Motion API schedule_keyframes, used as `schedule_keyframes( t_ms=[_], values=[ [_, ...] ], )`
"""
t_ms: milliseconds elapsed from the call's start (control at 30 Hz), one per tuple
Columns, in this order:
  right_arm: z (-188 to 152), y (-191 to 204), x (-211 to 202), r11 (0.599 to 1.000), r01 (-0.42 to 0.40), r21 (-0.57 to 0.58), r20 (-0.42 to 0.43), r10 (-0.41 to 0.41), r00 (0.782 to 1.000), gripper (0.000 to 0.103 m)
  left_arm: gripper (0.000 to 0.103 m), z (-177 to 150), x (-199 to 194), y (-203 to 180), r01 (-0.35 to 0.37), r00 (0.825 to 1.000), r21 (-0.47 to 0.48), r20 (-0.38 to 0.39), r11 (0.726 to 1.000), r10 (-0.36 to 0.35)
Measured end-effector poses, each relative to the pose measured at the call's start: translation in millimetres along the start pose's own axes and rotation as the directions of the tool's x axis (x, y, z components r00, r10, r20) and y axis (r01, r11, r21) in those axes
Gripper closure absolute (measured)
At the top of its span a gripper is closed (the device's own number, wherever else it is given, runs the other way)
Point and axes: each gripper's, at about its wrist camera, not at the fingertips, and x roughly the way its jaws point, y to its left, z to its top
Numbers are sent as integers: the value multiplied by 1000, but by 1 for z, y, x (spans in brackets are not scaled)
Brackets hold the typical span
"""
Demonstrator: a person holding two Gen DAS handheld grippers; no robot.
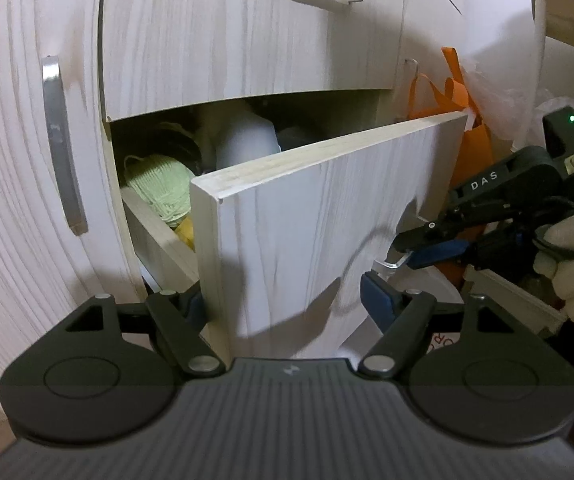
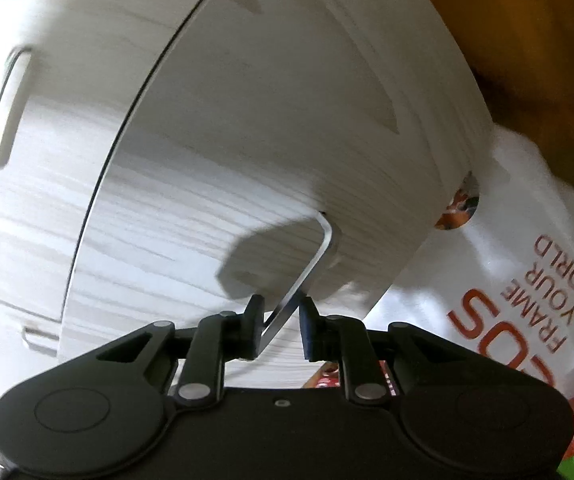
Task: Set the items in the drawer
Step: 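Pull the lower drawer open by its handle with the right tool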
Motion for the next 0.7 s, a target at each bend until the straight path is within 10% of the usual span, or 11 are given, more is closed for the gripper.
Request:
schedule_keyframes(
  t_ms=[200, 700],
  values=[
    [-13, 30, -9, 967, 140, -213, 42, -134, 990, 72, 28, -6, -29, -2, 36, 998, -44, -44, 998, -38],
    [-52, 35, -16, 932, 150, -329, 136, -110, 985, 65, 28, 30, -23, -42, 25, 998, 50, -63, 998, -21]
  ],
)
